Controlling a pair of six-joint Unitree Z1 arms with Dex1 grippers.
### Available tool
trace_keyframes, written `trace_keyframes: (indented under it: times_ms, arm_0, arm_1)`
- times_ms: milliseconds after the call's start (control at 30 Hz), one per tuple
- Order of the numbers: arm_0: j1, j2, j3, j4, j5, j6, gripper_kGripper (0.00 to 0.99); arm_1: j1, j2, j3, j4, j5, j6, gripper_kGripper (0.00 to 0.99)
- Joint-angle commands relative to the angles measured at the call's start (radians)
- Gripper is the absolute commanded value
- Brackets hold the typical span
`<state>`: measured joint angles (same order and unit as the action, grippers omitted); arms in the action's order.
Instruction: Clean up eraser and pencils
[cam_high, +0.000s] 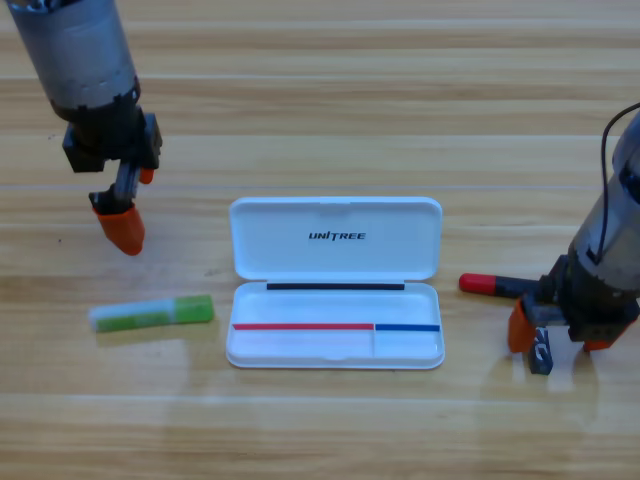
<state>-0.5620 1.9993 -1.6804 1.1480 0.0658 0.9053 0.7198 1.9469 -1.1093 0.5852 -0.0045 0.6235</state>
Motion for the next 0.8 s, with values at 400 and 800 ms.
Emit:
trace_keyframes:
  times_ms: [400, 800]
  arm_0:
    - [0.034, 0.007, 0.064, 0.018, -0.043, -0.083, 0.99]
    - [0.034, 0.007, 0.197, -0.119, -0.043, -0.088, 0.99]
  arm_1:
    - [-0.048, 0.113, 0.022, 0.05, 0.135, -0.022, 0.0]
    - [0.102, -0.098, -0.192, 0.156, 0.081, -1.052, 0.0]
